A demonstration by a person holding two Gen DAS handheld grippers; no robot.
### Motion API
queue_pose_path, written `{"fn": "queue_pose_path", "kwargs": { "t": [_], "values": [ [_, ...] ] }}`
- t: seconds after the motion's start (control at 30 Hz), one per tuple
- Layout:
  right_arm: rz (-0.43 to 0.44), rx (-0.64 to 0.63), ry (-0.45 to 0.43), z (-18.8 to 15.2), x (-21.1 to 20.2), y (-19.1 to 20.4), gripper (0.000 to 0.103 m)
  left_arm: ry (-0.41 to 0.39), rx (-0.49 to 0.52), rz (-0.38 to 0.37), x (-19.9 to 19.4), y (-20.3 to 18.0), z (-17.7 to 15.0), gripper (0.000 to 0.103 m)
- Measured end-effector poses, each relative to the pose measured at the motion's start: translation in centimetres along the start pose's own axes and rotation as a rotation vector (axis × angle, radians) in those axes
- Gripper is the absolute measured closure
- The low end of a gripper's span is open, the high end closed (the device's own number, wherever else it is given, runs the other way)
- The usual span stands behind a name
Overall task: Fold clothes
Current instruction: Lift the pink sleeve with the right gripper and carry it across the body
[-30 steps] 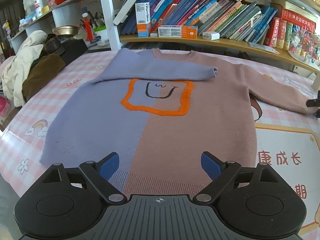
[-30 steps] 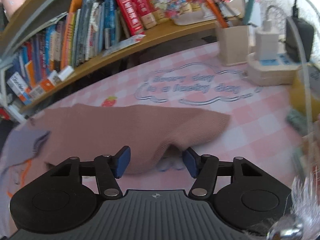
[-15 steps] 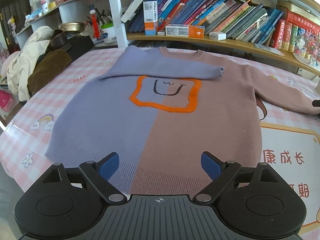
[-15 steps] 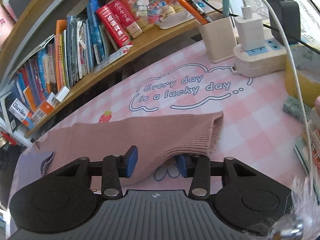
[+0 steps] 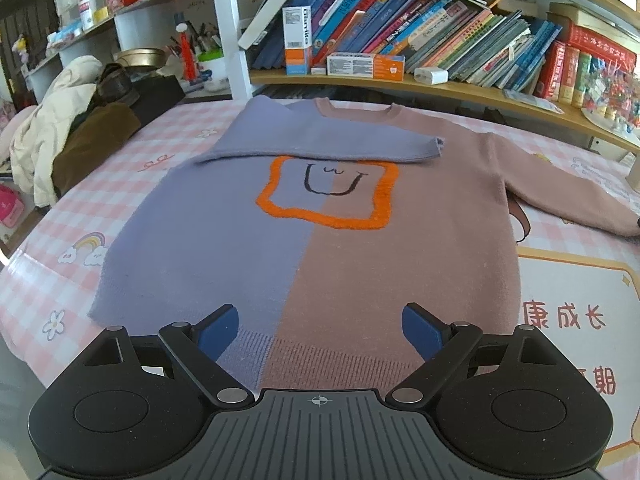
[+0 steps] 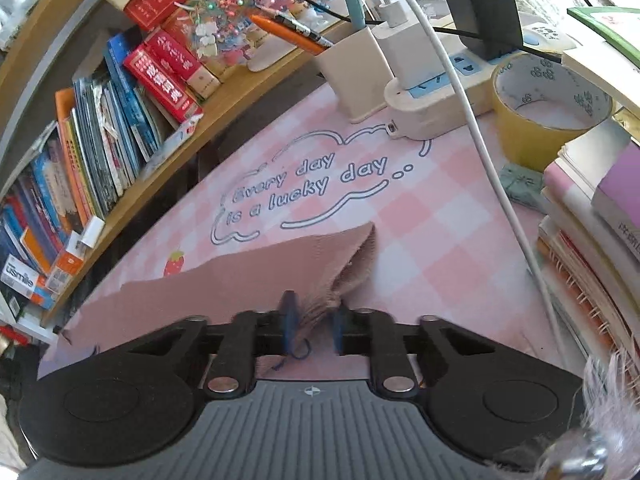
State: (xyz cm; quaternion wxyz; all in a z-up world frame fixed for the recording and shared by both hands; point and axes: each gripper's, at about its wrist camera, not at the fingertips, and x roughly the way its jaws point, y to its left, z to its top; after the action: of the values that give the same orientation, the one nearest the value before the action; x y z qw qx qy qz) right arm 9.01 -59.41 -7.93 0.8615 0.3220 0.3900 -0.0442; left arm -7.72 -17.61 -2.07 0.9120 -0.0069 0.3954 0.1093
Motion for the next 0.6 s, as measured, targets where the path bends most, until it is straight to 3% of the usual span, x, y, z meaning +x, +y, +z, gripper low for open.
{"fn": "queue_pose_path", "kwargs": {
  "t": [0.23,0.43,0.6],
  "values": [
    [0.028,-0.032,-0.041,0.2,-1.3,0.9,0.098,-0.008,0.001,-0.025,0.1,-0.1,-0.2,0.012],
    [0.114,-0.119,-0.110,0.9,-4.1,4.8,0.098,-0.036,0.007,-0.056,0.4,0.4,0.2,0.012],
    [0.170,-0.163,-0.148,0.5,-5.3,9.0,0.098,-0.071,0.072,-0.102,0.7,1.1,0.7,0.012]
  ]
}}
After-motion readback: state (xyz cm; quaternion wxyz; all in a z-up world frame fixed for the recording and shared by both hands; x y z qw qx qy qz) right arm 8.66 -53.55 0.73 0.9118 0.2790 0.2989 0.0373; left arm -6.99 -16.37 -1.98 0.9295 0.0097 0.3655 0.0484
